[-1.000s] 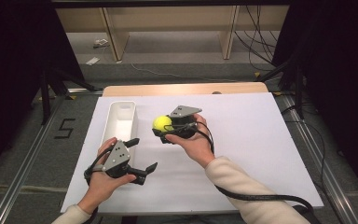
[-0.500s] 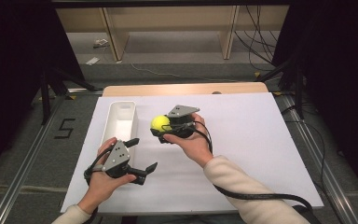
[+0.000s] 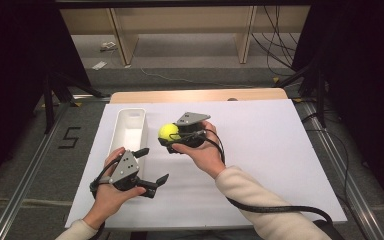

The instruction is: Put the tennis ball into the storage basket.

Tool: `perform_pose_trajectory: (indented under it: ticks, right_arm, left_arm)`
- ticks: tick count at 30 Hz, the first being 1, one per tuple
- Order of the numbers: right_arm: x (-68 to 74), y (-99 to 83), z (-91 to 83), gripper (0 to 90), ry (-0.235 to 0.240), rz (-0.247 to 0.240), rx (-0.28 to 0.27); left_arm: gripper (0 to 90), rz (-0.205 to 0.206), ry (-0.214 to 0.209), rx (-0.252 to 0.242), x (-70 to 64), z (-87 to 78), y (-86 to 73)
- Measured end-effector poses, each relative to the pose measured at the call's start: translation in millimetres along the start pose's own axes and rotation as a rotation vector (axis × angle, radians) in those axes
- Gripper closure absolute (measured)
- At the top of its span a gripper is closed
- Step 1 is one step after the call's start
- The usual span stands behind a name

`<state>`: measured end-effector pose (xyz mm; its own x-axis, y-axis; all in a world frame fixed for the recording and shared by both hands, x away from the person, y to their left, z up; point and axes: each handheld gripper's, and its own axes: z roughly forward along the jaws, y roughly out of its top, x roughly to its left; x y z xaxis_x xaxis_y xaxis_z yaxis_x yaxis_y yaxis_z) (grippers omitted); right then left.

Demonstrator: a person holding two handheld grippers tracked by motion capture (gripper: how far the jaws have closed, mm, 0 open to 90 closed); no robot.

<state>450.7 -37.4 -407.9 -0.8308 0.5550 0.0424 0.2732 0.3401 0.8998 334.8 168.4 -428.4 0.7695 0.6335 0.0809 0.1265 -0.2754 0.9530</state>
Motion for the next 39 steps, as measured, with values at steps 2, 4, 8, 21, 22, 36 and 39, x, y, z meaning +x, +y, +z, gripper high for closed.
perform_pose_trajectory:
  ticks: [2,4,8,21,22,36,39]
  right_arm:
    - [0.5,0.3,1.0,26.7,0.0,0.001,0.0]
    - [0.9,0.6,1.7,26.7,0.003,-0.001,0.0]
    - [2.1,1.5,3.5,26.7,0.006,-0.001,0.004]
    - [6.8,6.6,11.1,26.7,0.018,-0.012,0.009]
    - [7.5,6.9,11.7,26.7,0.017,-0.007,0.011]
    - [5.3,14.0,16.7,26.7,0.014,-0.018,0.017]
    - [4.7,15.8,18.4,26.7,0.015,-0.017,0.021]
  left_arm:
    - [0.0,-0.002,0.001,0.002,-0.1,0.1,-0.3]
    - [0.0,-0.003,0.0,0.001,-0.2,0.0,-0.1]
    - [0.0,-0.002,0.001,0.002,-0.1,0.0,-0.2]
    - [0.0,0.001,0.001,-0.001,-0.2,-0.8,0.2]
    - [0.0,0.0,0.001,-0.001,-0.2,-0.8,0.1]
    - [0.0,0.005,0.0,0.001,-0.2,-0.5,0.1]
    - [0.0,0.004,0.002,0.001,-0.2,-0.7,0.1]
